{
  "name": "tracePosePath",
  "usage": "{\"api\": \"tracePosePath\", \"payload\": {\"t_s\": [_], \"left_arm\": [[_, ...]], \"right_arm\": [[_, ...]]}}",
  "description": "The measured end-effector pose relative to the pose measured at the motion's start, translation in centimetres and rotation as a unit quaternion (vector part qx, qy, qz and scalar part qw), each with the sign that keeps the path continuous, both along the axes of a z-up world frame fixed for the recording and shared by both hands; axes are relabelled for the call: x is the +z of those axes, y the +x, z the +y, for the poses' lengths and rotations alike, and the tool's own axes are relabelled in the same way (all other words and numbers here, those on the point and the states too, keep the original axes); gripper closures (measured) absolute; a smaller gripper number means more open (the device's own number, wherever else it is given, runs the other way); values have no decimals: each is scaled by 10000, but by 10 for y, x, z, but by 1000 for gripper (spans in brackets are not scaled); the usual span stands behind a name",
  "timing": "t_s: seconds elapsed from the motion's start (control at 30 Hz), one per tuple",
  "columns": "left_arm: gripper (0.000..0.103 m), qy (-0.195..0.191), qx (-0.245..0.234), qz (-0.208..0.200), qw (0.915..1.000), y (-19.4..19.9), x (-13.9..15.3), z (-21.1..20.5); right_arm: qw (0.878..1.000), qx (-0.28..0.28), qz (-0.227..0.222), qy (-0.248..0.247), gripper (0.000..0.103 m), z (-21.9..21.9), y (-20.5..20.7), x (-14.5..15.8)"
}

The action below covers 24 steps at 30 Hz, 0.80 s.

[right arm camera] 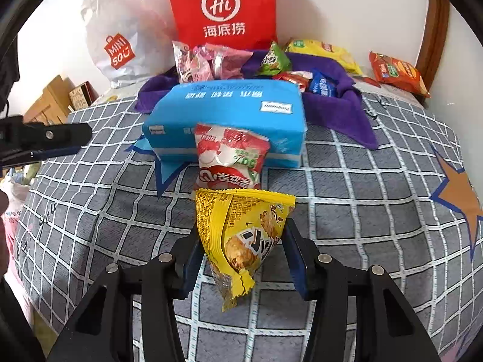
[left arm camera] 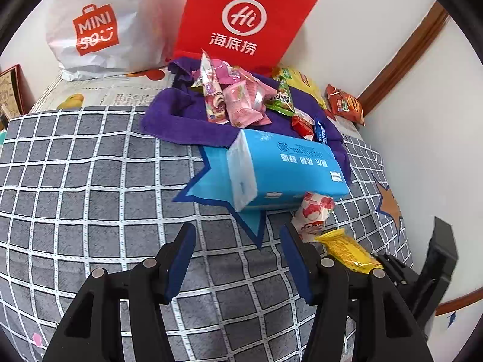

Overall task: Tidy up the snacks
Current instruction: 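Grasp the red-and-white packet with the left tool while the right tool lifts the yellow bag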

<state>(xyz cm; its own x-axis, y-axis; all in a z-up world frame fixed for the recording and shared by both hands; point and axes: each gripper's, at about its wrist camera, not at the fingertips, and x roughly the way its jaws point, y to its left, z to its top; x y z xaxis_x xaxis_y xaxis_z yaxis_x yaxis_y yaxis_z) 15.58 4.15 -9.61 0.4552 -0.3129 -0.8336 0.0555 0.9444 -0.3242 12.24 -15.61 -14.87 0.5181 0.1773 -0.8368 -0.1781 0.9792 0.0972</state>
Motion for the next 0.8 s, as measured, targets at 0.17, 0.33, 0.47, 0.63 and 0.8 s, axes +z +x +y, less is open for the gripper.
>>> {"api": "tracePosePath", "payload": {"t_s": [0.17, 0.33, 0.47, 0.63, 0.8], "left_arm": [[47, 156, -143, 4, 9998, -2, -6, -20], [47, 249, -307, 59, 9992, -6, -17, -43], [47, 260, -413, 15, 9988, -10, -23, -59], [47, 254, -551, -53, 9981, -12, -28, -79], [47, 302, -645, -25, 9975, -9, -33, -99]], "right_arm": [[9999, -104, -65, 72, 53, -18, -6, 5], [9993, -330, -133, 69, 53, -47, -9, 7], [9983, -551, -158, 42, 53, -69, -9, 6], [9970, -752, -171, 68, 53, -94, -11, 4], [9961, -832, -222, 168, 53, -106, -15, 6]]}}
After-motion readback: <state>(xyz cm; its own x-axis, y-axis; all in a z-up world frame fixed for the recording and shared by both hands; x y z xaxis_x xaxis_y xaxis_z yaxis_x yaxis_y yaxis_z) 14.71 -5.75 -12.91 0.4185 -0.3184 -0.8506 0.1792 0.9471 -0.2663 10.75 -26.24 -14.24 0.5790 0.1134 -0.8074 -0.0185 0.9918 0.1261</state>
